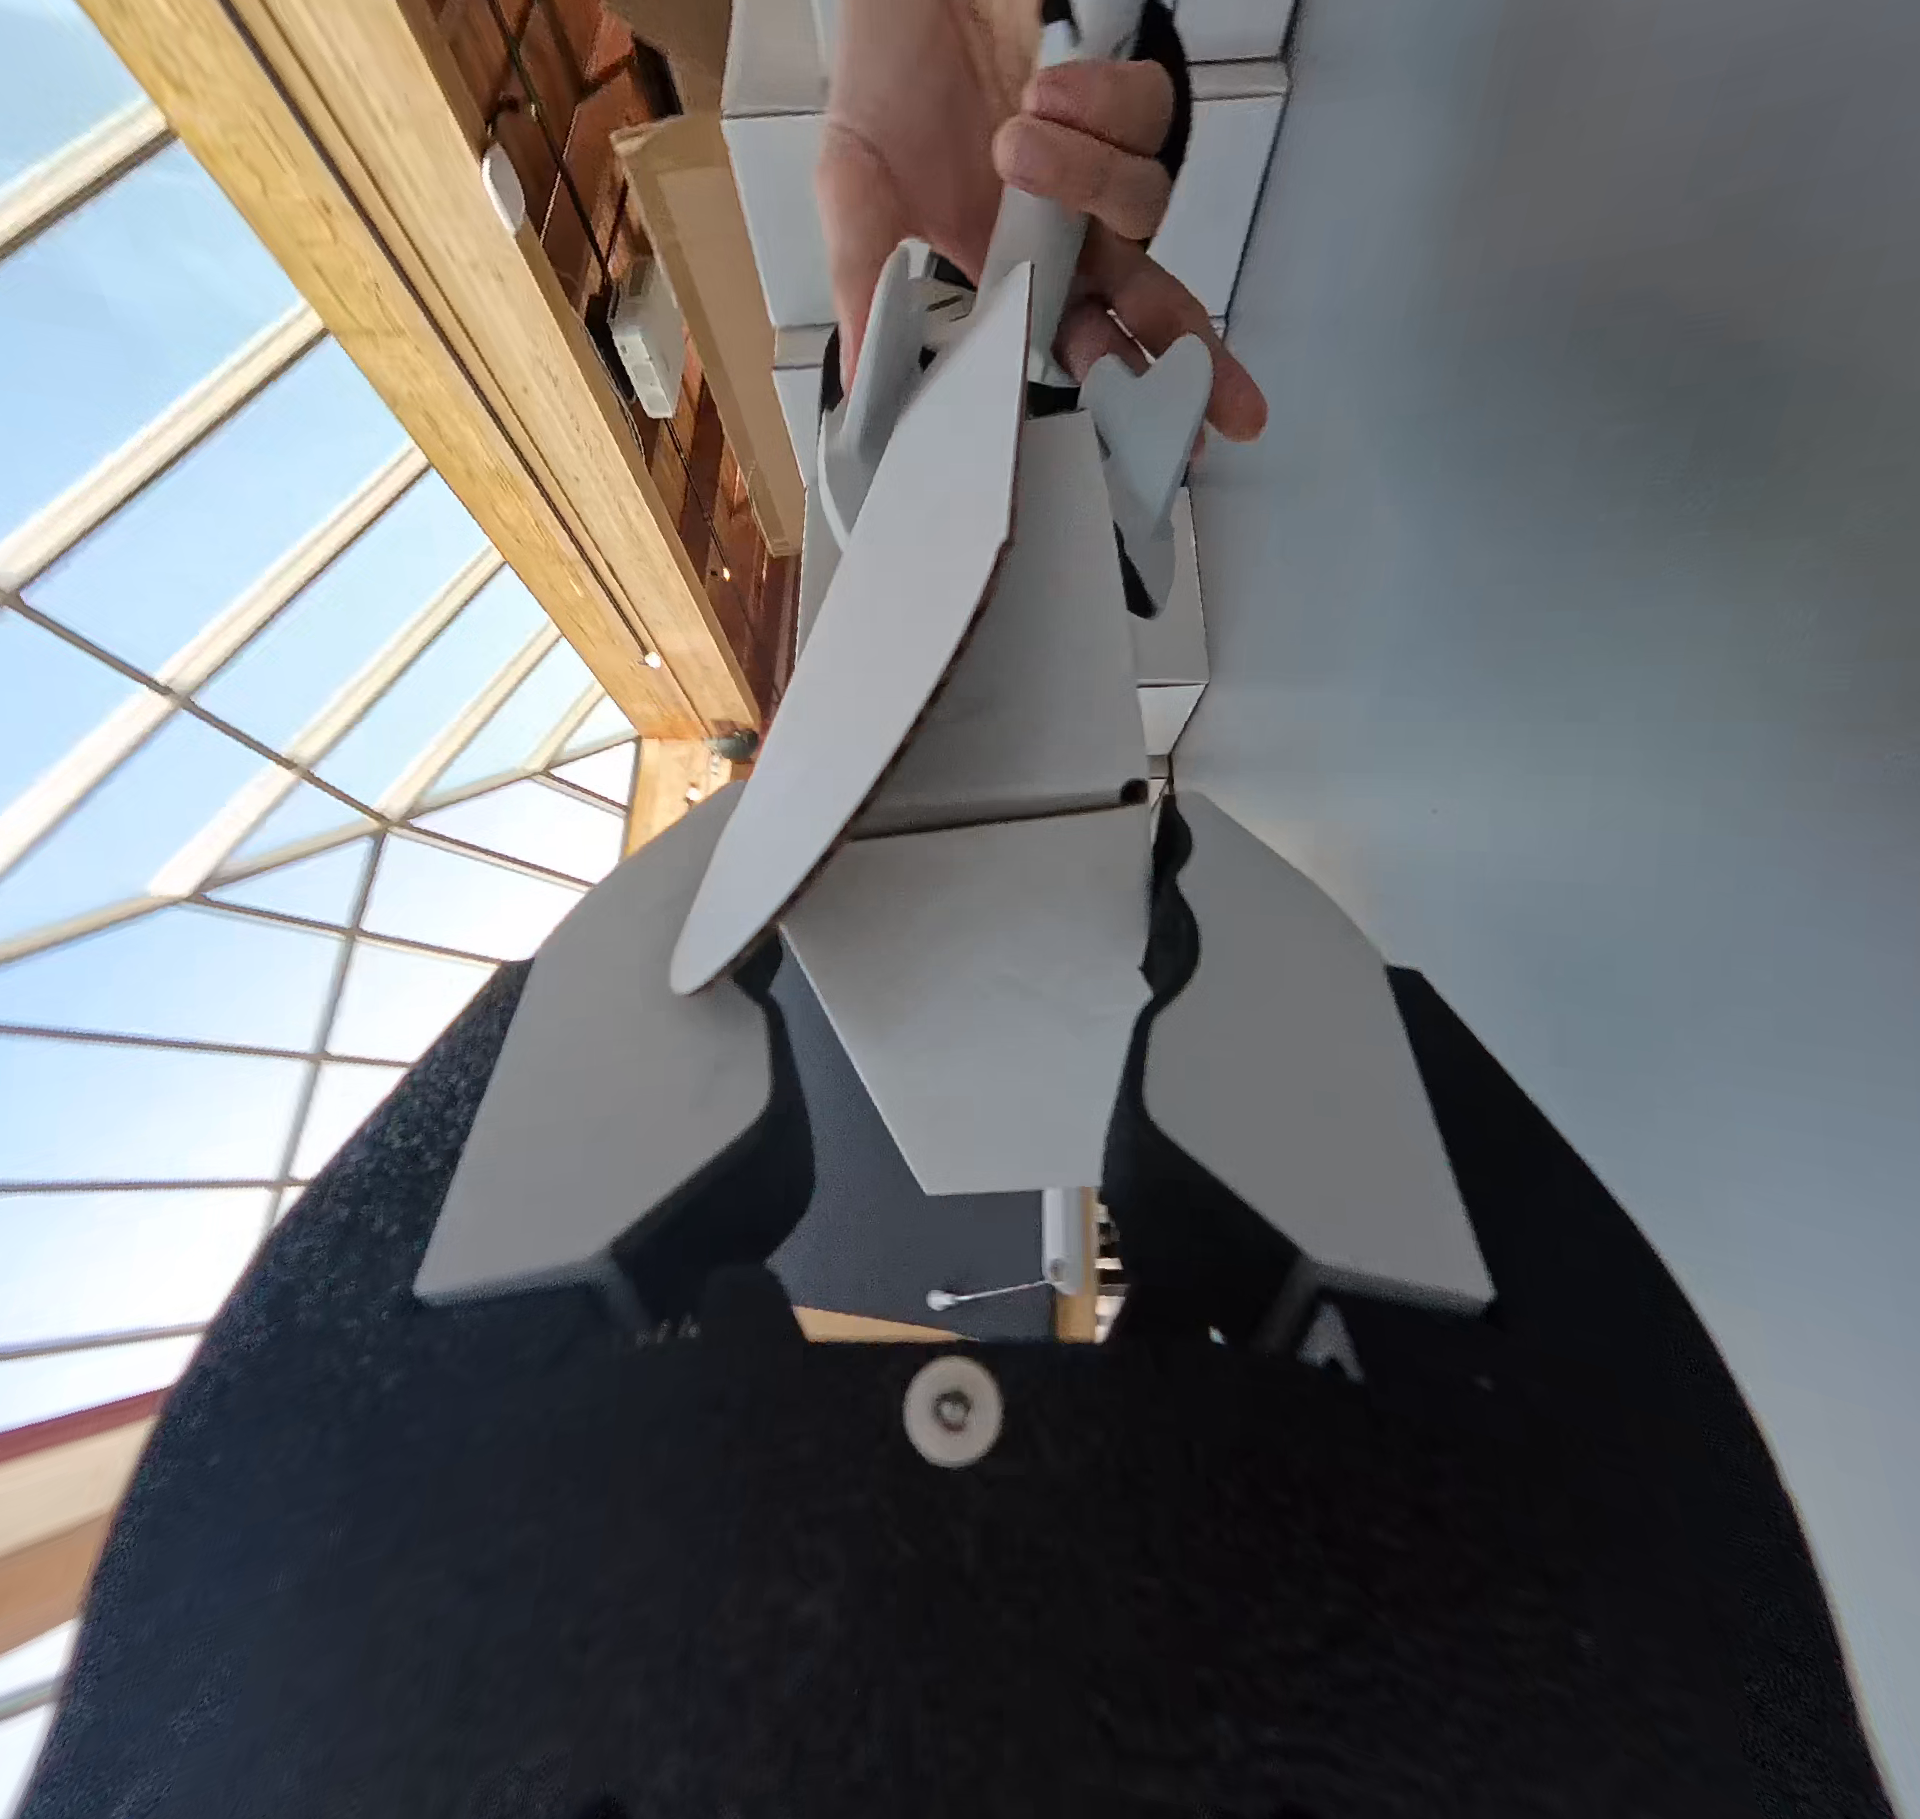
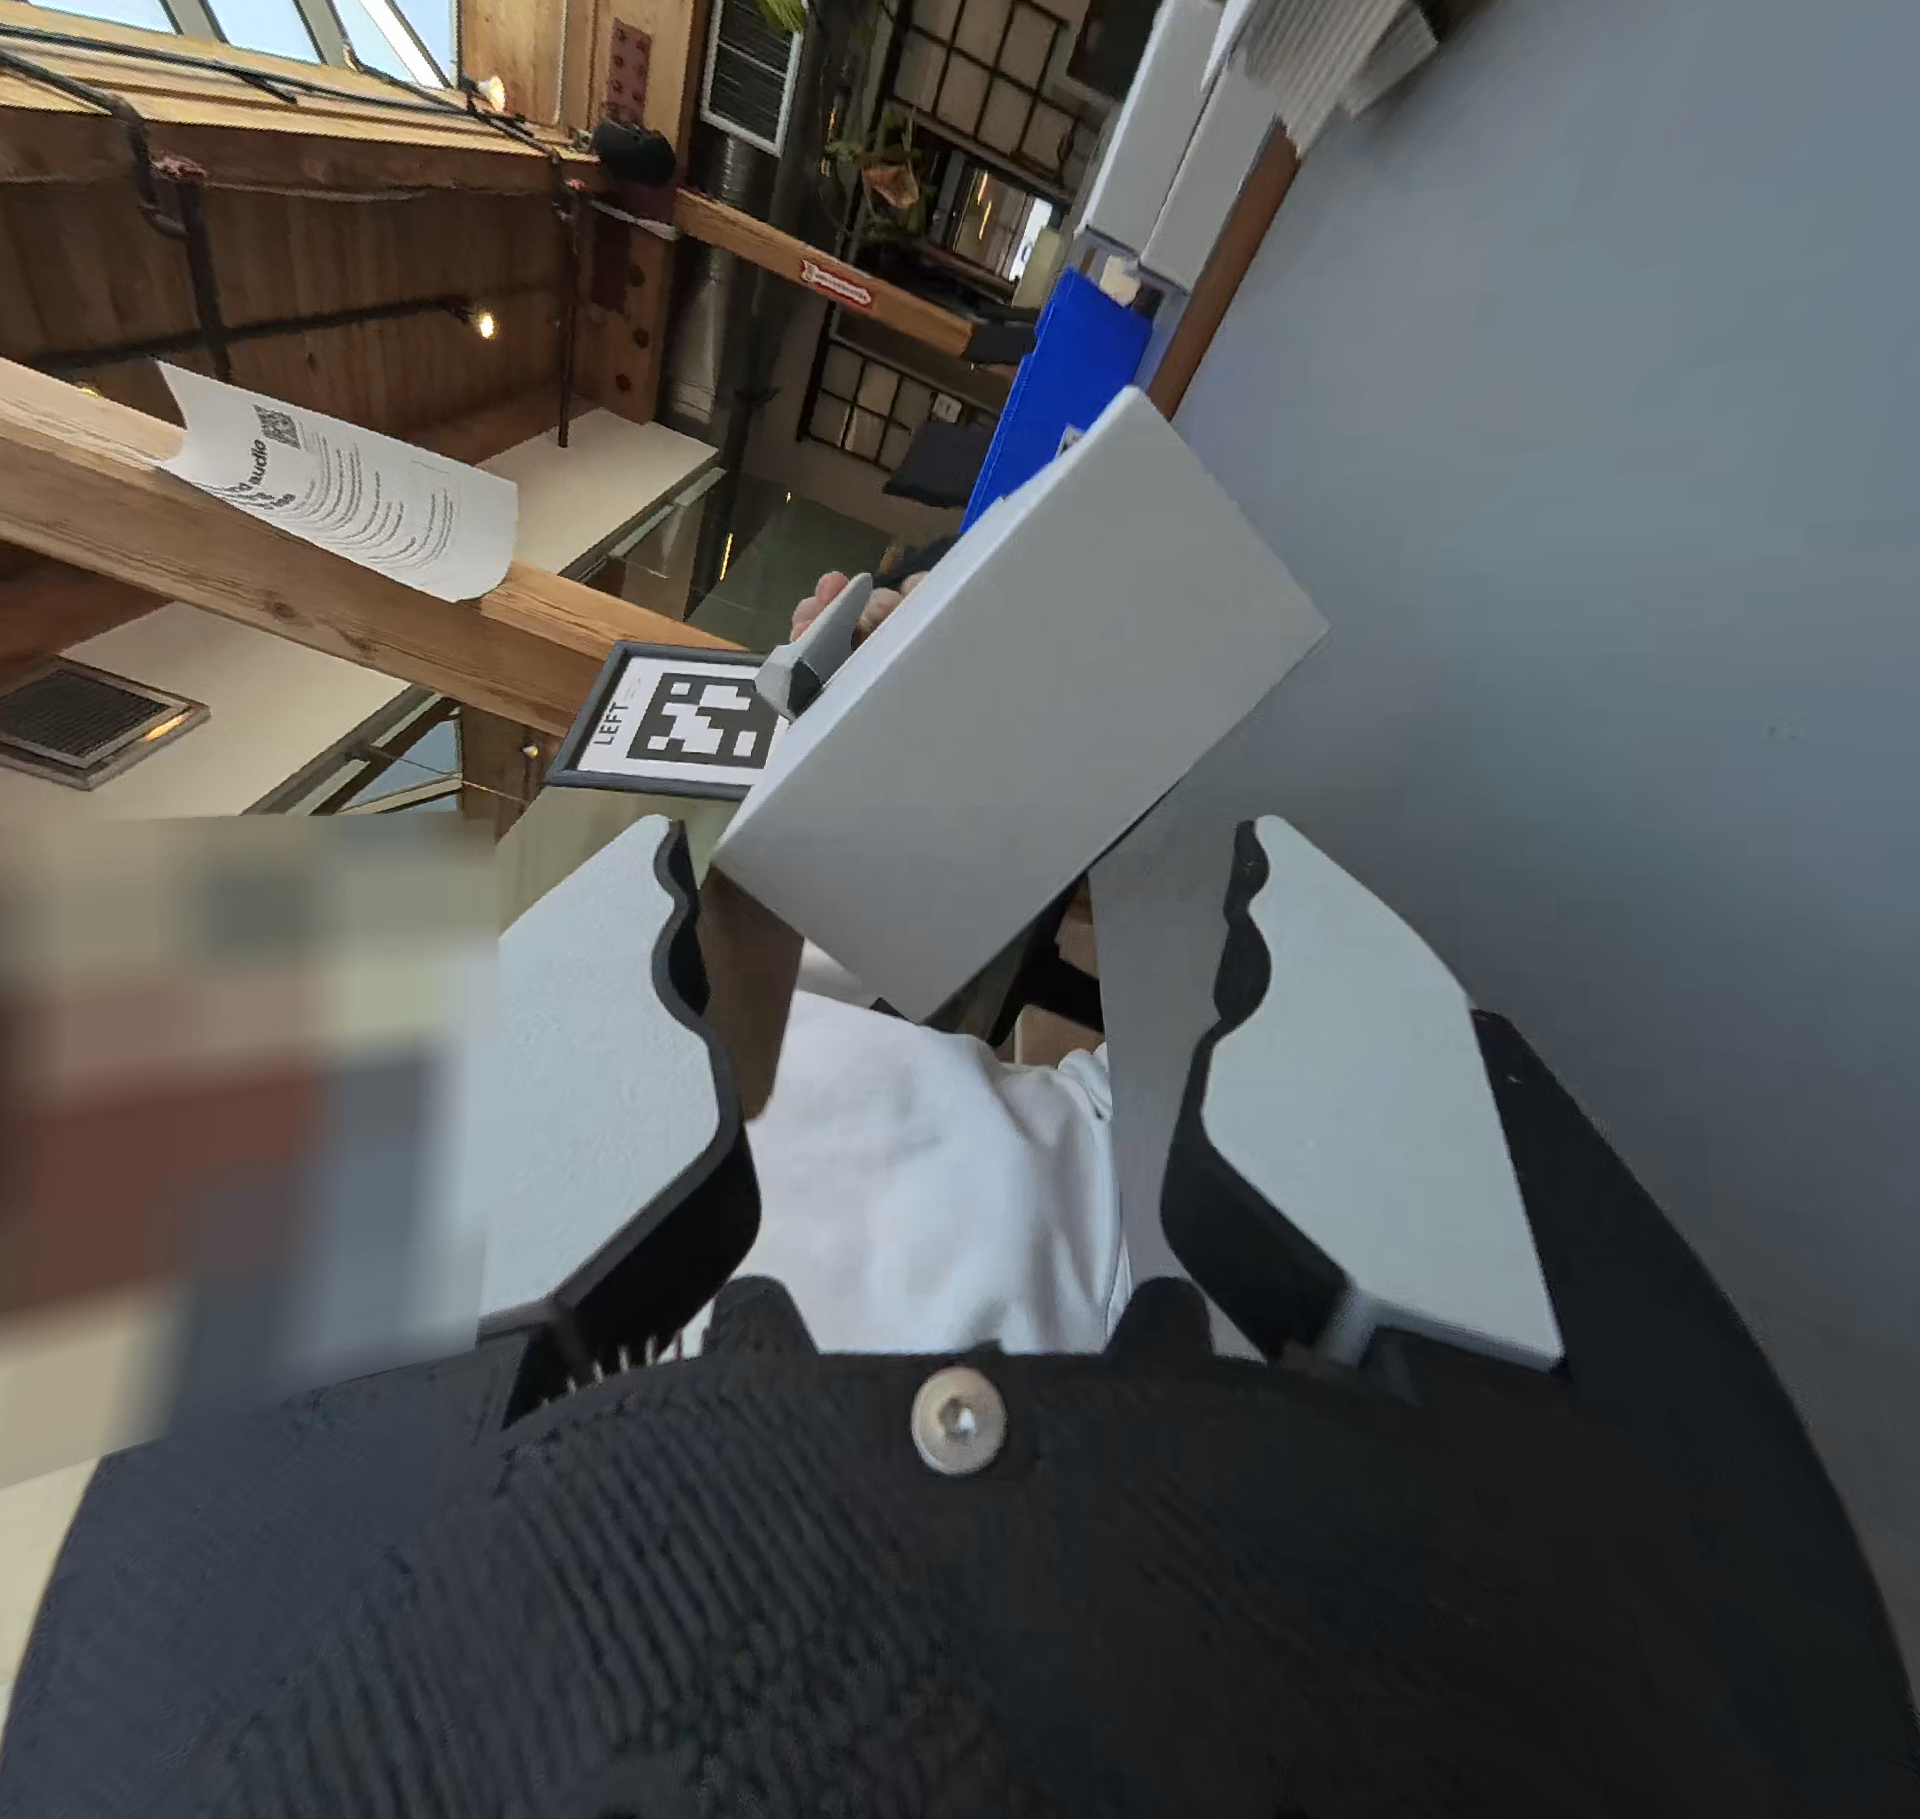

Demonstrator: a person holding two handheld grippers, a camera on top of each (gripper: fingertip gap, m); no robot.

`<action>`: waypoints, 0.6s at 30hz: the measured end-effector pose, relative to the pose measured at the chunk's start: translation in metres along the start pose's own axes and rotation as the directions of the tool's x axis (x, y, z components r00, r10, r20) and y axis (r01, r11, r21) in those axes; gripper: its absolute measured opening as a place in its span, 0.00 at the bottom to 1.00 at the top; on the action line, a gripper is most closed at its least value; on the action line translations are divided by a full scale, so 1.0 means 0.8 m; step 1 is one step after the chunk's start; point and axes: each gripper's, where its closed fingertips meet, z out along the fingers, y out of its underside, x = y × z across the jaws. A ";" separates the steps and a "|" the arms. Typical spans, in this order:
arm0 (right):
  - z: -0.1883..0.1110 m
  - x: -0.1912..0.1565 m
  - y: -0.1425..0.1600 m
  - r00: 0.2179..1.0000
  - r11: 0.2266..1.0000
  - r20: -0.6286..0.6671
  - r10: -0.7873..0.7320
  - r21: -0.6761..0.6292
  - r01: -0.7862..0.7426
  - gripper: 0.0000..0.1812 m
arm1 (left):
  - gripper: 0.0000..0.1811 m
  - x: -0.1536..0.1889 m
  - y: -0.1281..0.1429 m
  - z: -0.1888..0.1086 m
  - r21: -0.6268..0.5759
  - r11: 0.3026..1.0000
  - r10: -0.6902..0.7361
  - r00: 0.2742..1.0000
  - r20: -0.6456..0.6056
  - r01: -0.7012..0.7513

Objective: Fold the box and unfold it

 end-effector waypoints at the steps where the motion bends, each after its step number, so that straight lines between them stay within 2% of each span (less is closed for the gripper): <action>1: -0.013 -0.006 -0.013 0.999 0.997 -0.011 -0.047 0.057 0.048 0.59 | 0.38 -0.009 0.007 -0.003 -0.009 0.993 -0.122 0.993 0.001 0.122; 3: -0.040 -0.018 -0.033 0.987 0.976 -0.054 -0.154 0.145 0.160 0.60 | 0.38 -0.024 0.024 -0.010 -0.013 0.915 -0.404 0.915 -0.010 0.404; 4: -0.052 -0.023 -0.041 0.970 0.952 -0.089 -0.228 0.187 0.241 0.61 | 0.38 -0.028 0.032 -0.014 -0.008 0.825 -0.565 0.824 -0.030 0.565; 6: -0.071 -0.028 -0.056 0.900 0.867 -0.212 -0.381 0.257 0.428 0.58 | 0.38 -0.028 0.050 -0.019 -0.009 0.568 -0.820 0.564 -0.099 0.823; 7: -0.076 -0.025 -0.057 0.848 0.822 -0.291 -0.442 0.246 0.513 0.59 | 0.38 -0.024 0.058 -0.021 -0.014 0.435 -0.893 0.429 -0.137 0.901; 9: -0.076 -0.017 -0.050 0.743 0.751 -0.392 -0.543 0.170 0.638 0.59 | 0.38 -0.012 0.070 -0.022 -0.020 0.208 -0.958 0.200 -0.206 0.978; 10: -0.073 -0.015 -0.045 0.698 0.719 -0.410 -0.587 0.134 0.683 0.57 | 0.38 -0.003 0.075 -0.022 -0.027 0.133 -0.965 0.123 -0.233 0.991; 11: -0.069 -0.012 -0.040 0.650 0.680 -0.427 -0.629 0.103 0.726 0.55 | 0.38 0.007 0.080 -0.021 -0.032 0.089 -0.965 0.079 -0.251 0.995; 13: -0.062 -0.006 -0.033 0.536 0.590 -0.455 -0.711 0.030 0.807 0.51 | 0.38 0.027 0.081 -0.019 -0.041 0.066 -0.956 0.051 -0.289 0.997; 16: -0.054 0.009 -0.020 0.333 0.435 -0.476 -0.814 -0.121 0.892 0.46 | 0.38 0.054 0.073 -0.017 -0.051 0.126 -0.935 0.101 -0.339 0.991; 18: -0.046 0.015 -0.014 0.234 0.356 -0.467 -0.853 -0.192 0.915 0.45 | 0.38 0.066 0.067 -0.017 -0.056 0.177 -0.921 0.145 -0.362 0.983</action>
